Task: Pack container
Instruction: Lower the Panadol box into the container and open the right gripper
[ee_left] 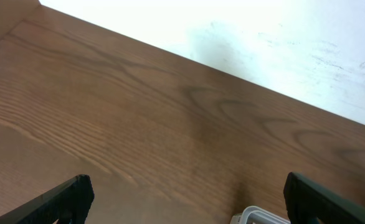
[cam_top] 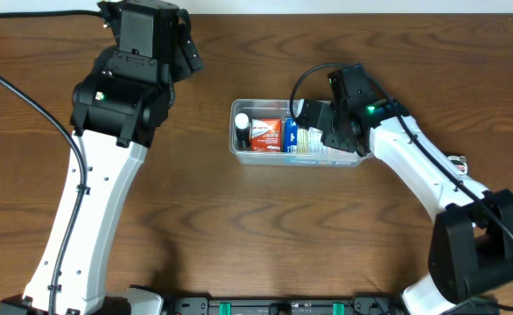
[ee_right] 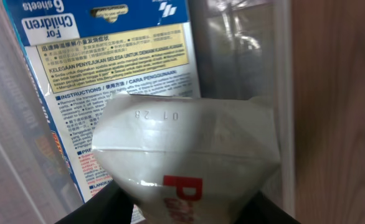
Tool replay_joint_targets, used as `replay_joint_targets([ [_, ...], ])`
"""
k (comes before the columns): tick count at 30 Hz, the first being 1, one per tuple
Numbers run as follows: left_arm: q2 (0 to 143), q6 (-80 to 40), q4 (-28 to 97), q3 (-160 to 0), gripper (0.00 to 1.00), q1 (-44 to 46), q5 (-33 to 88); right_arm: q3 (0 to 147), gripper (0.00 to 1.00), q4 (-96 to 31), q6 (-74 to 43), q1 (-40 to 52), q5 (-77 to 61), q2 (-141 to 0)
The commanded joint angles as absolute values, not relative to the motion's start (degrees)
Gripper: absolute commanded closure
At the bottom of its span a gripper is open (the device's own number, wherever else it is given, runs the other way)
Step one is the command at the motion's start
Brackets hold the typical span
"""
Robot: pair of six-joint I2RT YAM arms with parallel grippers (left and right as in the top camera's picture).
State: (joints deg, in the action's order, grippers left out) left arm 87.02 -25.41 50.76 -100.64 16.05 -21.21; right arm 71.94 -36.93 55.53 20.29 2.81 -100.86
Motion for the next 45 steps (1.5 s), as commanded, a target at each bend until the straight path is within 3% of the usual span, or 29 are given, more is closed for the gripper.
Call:
replay_joint_targets([
  [1,86.85,-24.64,50.76,-101.06,0.02,15.81,-22.15,71.55,0.54,-36.86,57.10,19.99,3.03,-103.37],
  [11,86.85,-24.62,50.76,-101.06,0.02,15.81,-22.15,71.55,0.42,-33.54,58.33,20.38,7.49,-106.63],
  [29,86.85,-24.62,50.76,-101.06,0.02,15.81,-22.15,71.57,0.31,-28.95,53.28,20.71,10.50,-106.61],
  [37,86.85,-24.64,50.76,-101.06,0.02,15.81,-22.15,71.64,0.27,-28.77,43.29,23.05,10.52,-104.03],
  [45,86.85,-24.64,50.76,-101.06,0.02,15.81,-22.15,71.68,0.21,-32.32,21.47,22.35,10.52,-95.07],
])
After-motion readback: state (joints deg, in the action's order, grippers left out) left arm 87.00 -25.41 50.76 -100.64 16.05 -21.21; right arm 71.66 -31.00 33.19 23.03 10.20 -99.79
